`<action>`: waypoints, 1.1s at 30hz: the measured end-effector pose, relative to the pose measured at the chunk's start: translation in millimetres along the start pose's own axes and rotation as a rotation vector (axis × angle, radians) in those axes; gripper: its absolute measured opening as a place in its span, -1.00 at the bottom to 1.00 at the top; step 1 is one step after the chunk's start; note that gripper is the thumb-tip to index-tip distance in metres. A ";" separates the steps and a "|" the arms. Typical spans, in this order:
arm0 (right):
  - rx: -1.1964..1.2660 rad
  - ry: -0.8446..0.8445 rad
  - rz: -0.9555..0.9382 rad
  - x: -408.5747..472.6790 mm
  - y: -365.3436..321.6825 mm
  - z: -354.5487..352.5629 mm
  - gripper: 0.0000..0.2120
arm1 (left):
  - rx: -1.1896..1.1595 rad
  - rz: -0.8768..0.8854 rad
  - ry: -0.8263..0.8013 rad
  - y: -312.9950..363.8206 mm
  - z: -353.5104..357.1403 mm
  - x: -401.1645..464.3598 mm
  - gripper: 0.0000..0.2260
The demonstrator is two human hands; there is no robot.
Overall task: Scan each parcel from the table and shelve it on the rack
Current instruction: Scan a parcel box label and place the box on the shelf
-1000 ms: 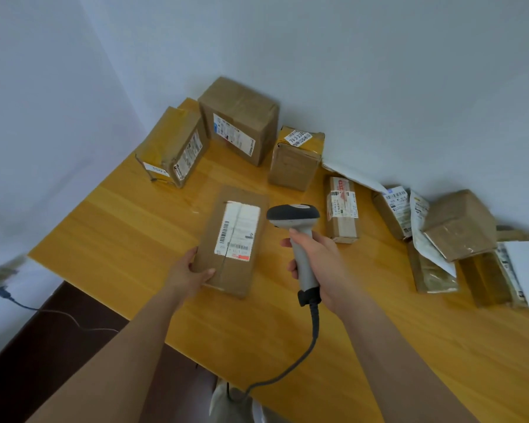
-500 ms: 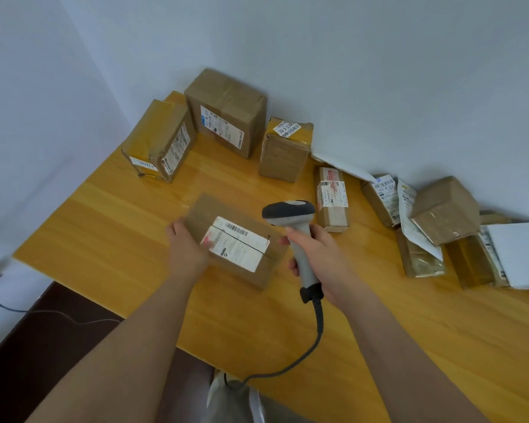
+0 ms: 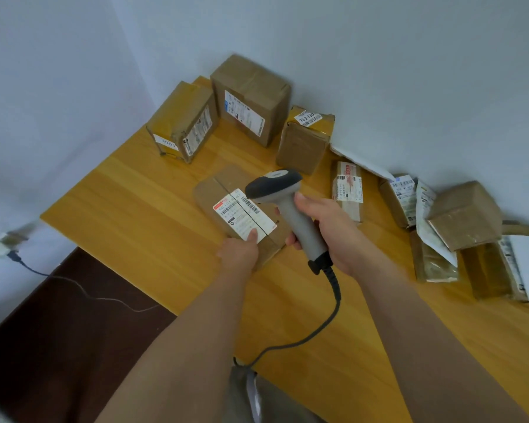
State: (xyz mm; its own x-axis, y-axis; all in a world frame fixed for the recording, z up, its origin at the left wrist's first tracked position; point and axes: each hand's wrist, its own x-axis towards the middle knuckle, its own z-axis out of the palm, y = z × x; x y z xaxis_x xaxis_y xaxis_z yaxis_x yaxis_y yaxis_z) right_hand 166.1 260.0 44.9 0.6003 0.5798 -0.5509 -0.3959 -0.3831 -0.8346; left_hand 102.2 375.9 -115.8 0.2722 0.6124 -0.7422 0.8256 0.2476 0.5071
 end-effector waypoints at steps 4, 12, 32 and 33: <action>-0.066 -0.051 -0.023 -2.0 -8.8 0.1 -0.78 | -0.234 -0.026 -0.022 3.1 3.8 4.5 -0.62; -0.141 -0.032 -0.028 -17.0 -20.6 -9.6 -0.73 | -0.224 -0.025 0.052 6.2 11.0 -0.6 -0.64; -0.191 0.009 -0.090 -32.7 -45.0 -18.6 -0.65 | -0.242 -0.038 0.019 9.9 4.6 -7.4 -0.63; -0.196 0.008 -0.091 -32.8 -45.5 -18.4 -0.64 | -0.246 -0.042 0.015 10.0 3.9 -7.6 -0.62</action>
State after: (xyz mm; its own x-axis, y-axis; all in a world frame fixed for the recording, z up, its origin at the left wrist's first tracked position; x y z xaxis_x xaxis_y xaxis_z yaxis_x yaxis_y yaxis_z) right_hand 177.2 245.1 100.9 0.6334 0.6126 -0.4727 -0.1975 -0.4626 -0.8643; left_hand 110.3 370.7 -106.8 0.2312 0.6080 -0.7596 0.6907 0.4473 0.5682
